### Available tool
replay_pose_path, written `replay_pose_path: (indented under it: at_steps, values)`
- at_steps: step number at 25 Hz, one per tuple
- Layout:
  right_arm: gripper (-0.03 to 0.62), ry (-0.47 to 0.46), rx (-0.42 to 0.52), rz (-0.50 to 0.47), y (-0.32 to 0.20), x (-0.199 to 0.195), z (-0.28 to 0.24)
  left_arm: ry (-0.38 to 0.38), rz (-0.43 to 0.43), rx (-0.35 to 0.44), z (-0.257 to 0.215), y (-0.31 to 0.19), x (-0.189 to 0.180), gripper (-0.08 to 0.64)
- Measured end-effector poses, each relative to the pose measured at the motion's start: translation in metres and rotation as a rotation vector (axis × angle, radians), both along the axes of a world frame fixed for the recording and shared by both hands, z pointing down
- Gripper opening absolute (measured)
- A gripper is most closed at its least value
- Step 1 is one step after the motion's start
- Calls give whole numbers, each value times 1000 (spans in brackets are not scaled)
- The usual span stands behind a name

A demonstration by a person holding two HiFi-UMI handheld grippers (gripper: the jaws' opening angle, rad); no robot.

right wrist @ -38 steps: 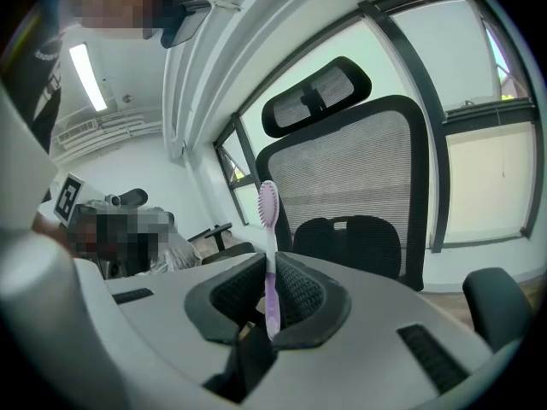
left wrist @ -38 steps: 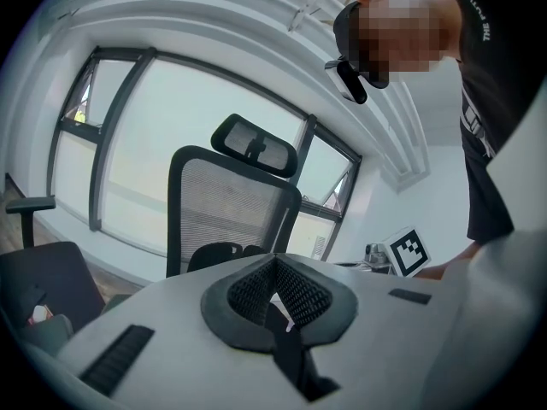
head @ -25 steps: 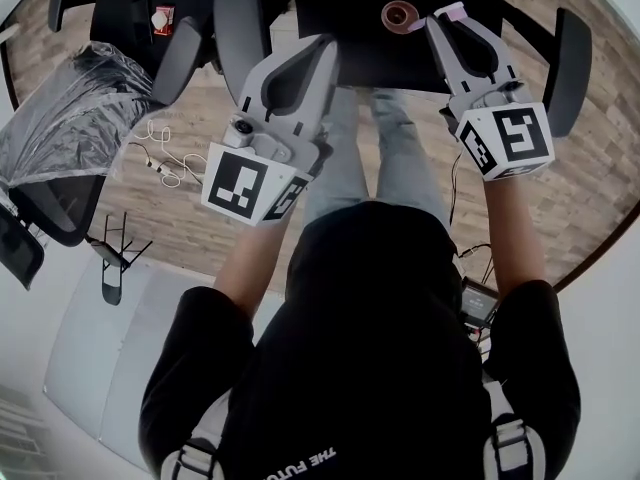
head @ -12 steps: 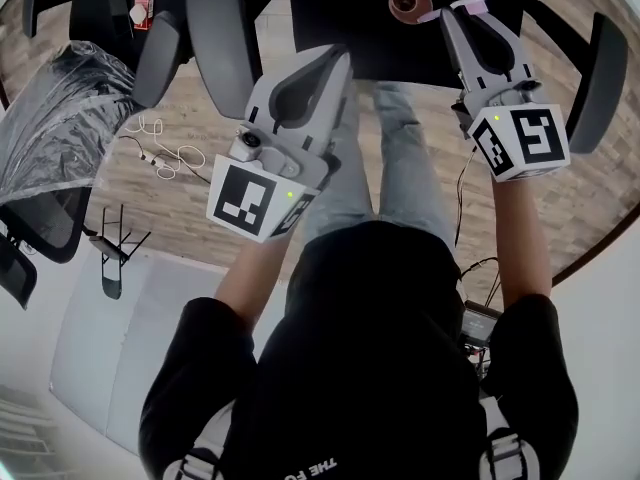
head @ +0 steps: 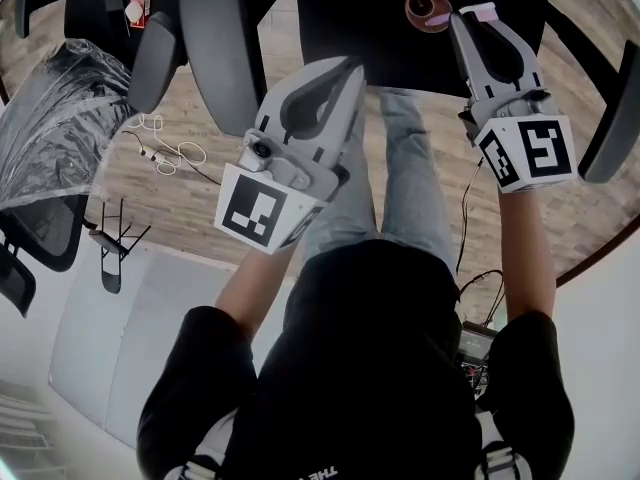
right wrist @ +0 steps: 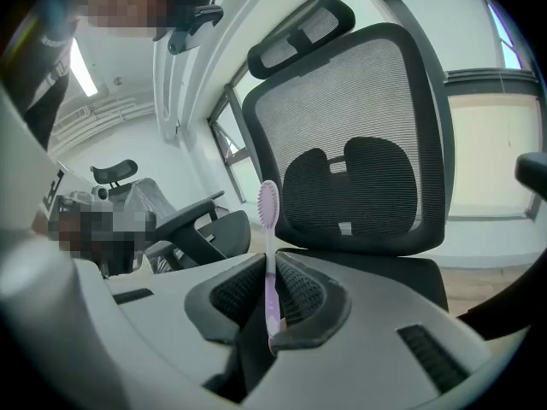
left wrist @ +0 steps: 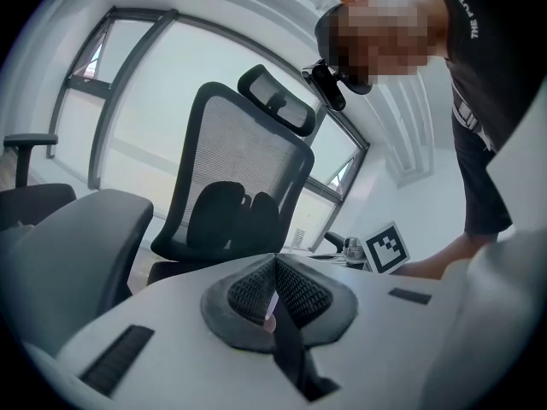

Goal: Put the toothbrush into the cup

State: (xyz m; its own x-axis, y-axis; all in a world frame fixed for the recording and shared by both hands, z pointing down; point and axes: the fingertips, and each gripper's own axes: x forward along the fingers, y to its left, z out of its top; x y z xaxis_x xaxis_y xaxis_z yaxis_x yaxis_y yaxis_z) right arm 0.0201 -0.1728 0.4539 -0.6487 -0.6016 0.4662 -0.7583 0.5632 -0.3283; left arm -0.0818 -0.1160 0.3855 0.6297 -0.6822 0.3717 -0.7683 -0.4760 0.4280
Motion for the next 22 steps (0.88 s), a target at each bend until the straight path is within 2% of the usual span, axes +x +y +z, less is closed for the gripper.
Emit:
replay_pose_path:
  at_steps: [8,11,22]
  values:
    - [48,23,-11,20,0,0,36,9,-11,-12,30,3,0,20]
    - [48,35,-15,28,0,3,49,12,-3,-44,43,7,5,20]
    - [48,73,-36,11,4,3,96,14,7,-73,79,6,15,20]
